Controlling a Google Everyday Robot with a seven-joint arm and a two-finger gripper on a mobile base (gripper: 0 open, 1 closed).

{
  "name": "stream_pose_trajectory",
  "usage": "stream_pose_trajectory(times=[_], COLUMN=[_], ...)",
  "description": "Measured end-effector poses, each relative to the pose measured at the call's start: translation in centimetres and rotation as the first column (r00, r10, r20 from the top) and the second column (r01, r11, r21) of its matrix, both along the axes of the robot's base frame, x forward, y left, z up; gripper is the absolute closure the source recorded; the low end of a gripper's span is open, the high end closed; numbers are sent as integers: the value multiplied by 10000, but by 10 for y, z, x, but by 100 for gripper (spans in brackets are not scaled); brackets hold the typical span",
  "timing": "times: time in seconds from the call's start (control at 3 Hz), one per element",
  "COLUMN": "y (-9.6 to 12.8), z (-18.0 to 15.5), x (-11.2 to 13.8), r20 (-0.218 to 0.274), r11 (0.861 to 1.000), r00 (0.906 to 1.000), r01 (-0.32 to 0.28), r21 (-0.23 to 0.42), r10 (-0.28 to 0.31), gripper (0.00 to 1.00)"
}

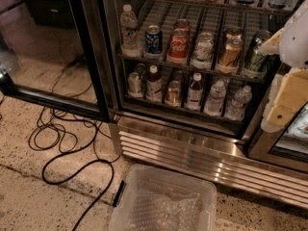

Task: Pick blue plastic bottle from bottom shelf of fridge

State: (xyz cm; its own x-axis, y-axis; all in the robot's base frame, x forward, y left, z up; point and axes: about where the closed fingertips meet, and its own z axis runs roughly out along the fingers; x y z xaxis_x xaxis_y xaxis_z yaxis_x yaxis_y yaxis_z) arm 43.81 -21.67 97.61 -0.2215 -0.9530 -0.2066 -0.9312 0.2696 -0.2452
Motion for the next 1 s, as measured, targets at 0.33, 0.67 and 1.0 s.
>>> stream_pose_trajectory(times=[0.33,0.67,1.0], y=[0,3,6], z=[0,-15,-49], x=[0,-2,-5], r20=[0,131,246], r11=[10000,9998,9985], r00=[10000,9998,9984], r01=[0,153,518], r21=[0,-95,-167], r10=[0,-151,-513], gripper=[0,0,0])
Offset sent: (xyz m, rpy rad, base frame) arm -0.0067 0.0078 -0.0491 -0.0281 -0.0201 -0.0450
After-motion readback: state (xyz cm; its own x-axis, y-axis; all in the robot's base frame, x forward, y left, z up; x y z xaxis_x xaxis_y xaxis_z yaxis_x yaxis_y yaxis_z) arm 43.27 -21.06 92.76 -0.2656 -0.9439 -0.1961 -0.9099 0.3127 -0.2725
